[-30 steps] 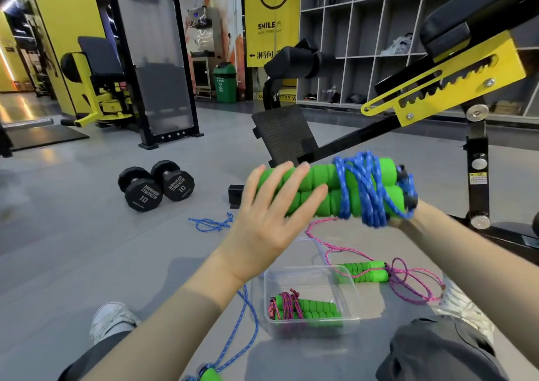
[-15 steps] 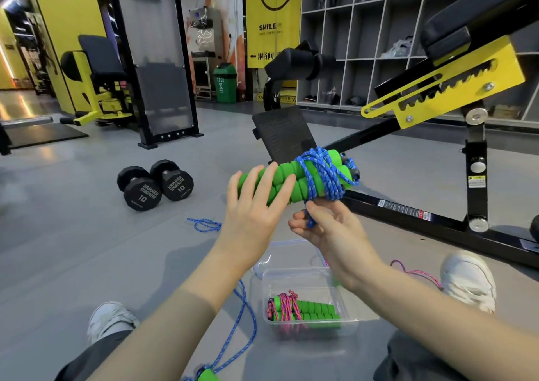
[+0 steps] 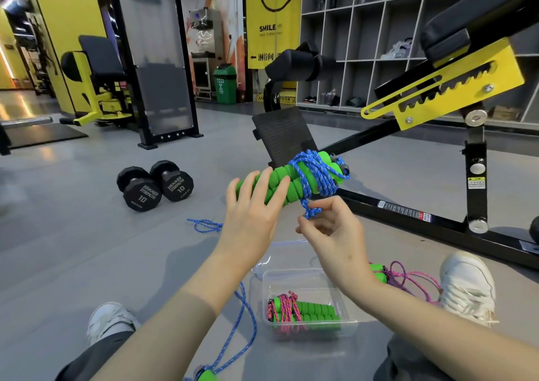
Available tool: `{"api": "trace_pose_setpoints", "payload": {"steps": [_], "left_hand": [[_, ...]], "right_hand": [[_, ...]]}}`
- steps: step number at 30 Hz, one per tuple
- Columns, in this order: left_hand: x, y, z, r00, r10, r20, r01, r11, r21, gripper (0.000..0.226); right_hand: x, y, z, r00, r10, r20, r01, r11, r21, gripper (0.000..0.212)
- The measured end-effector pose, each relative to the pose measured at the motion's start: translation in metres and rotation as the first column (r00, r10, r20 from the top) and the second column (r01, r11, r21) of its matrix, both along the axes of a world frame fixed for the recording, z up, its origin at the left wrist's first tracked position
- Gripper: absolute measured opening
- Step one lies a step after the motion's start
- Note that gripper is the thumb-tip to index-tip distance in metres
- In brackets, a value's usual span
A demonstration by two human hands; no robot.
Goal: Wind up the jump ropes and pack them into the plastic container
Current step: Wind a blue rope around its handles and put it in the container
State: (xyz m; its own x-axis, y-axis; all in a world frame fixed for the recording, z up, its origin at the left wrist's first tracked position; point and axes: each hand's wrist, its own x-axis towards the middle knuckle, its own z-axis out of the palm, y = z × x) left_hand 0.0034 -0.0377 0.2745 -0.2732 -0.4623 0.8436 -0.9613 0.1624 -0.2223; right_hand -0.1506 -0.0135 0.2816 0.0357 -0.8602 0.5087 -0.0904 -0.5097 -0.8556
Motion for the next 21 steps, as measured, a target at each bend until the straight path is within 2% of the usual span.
{"api": "trace_pose_setpoints", "payload": {"steps": [3,6,13,21], "left_hand": [[-0.002,0.0,0.0,1.0,-0.007,-0.02,0.008,1.0,0.023,0.068],[-0.001,-0.002,0.0,0.999,-0.011,-0.042,0.012,0.999,0.035,0.066],[-0.007,-0.002,-0.002,0.996,-0.057,-0.063,0.058,0.998,0.01,0.047],[-0.008,-0.001,-0.004,0.996,-0.063,-0.057,0.066,0.997,0.041,0.037]], "right_hand": [[-0.006,-0.007,-0.002,0.958,-0.154,-0.243,0.086,0.959,-0.269,0.023],[-0.01,-0.016,-0.002,0.904,-0.277,-0.326,0.088,0.866,-0.493,0.026],[-0.015,-0.035,-0.008,0.812,-0.481,-0.33,0.125,0.696,-0.707,0.037],[-0.032,-0.051,0.001,0.771,-0.601,-0.209,0.112,0.452,-0.885,0.016]]}}
